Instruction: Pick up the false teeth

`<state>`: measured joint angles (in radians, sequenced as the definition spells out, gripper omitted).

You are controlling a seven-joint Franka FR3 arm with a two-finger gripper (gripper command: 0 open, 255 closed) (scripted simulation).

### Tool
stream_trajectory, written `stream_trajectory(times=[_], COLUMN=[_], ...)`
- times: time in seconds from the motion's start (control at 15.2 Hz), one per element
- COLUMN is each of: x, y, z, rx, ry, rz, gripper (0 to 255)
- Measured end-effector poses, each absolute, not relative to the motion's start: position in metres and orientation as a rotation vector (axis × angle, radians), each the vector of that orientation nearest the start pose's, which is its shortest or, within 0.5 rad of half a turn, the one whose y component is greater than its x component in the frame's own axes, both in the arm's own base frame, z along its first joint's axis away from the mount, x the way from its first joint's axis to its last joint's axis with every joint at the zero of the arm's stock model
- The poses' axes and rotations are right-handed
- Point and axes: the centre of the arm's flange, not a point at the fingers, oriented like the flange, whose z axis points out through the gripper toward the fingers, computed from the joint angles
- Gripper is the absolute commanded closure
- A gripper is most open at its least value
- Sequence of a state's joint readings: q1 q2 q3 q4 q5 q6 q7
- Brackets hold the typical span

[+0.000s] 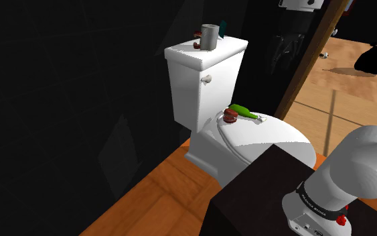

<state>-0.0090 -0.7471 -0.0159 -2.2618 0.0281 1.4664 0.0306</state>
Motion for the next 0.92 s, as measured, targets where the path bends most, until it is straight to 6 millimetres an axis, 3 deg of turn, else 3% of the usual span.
stream_trajectory(times=[0.13,0.26,0.92], x=[0.311,0.320,0.385], y=[-0.009,-0.016,-0.069], z=[0.609,0.593,0.492], rx=[-3.103,-3.108,-3.143], ry=[0.073,0.063,0.002], rz=[0.078,0.086,0.132], gripper=[0,0,0])
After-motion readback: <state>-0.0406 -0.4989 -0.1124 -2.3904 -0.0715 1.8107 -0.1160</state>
